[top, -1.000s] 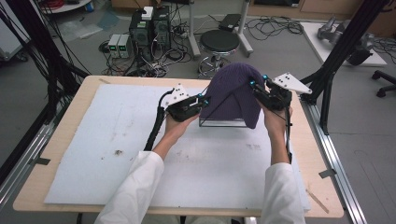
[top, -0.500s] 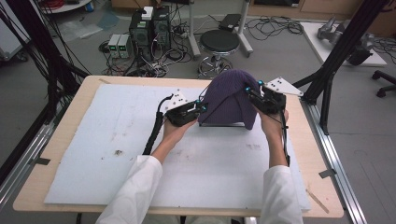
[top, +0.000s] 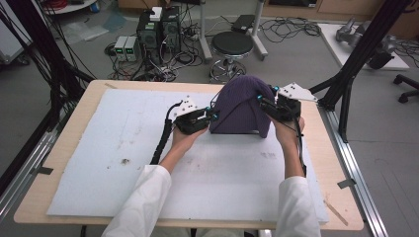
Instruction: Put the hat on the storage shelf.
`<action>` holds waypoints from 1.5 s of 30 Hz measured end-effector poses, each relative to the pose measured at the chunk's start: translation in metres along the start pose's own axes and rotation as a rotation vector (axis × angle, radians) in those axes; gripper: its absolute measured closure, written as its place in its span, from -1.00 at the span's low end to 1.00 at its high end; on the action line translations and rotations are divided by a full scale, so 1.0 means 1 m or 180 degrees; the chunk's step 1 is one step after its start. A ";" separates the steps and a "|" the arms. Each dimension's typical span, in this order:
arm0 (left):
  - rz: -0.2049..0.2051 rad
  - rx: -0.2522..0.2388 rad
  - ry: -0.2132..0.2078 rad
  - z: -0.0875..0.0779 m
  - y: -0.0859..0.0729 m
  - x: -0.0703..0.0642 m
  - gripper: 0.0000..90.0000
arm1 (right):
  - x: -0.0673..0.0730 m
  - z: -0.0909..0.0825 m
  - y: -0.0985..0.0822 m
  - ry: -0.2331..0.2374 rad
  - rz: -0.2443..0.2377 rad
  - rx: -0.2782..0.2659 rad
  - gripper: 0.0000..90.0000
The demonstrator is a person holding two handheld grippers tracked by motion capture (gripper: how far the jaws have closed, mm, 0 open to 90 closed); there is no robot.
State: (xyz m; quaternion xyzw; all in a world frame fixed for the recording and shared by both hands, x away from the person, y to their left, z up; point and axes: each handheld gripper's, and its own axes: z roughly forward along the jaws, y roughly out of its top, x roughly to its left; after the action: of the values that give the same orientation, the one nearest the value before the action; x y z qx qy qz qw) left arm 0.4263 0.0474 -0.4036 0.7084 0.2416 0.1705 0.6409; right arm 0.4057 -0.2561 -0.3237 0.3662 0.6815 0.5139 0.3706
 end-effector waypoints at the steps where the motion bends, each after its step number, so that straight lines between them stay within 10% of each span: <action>1: 0.0007 -0.0005 0.0000 0.000 0.000 0.000 0.72 | 0.000 0.000 0.000 -0.0016 0.0010 0.0010 0.23; 14: -0.0356 -0.0266 0.0121 -0.010 0.006 0.015 -0.34 | 0.012 -0.003 0.007 -0.0174 0.0173 -0.0169 -0.75; 29: -0.0255 -0.0404 0.0292 -0.044 0.033 0.028 -0.39 | 0.014 -0.019 0.015 -0.0337 0.0547 -0.0458 -0.75; 45: -0.0186 -0.0592 0.0795 -0.116 0.046 0.035 -0.43 | 0.026 -0.046 0.008 -0.0387 0.0743 -0.0558 -0.75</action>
State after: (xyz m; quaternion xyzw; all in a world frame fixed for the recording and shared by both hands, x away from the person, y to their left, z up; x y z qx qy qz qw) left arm 0.3972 0.1600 -0.3469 0.6119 0.3232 0.2601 0.6733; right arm 0.3548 -0.2515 -0.3102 0.4396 0.5631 0.5879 0.3795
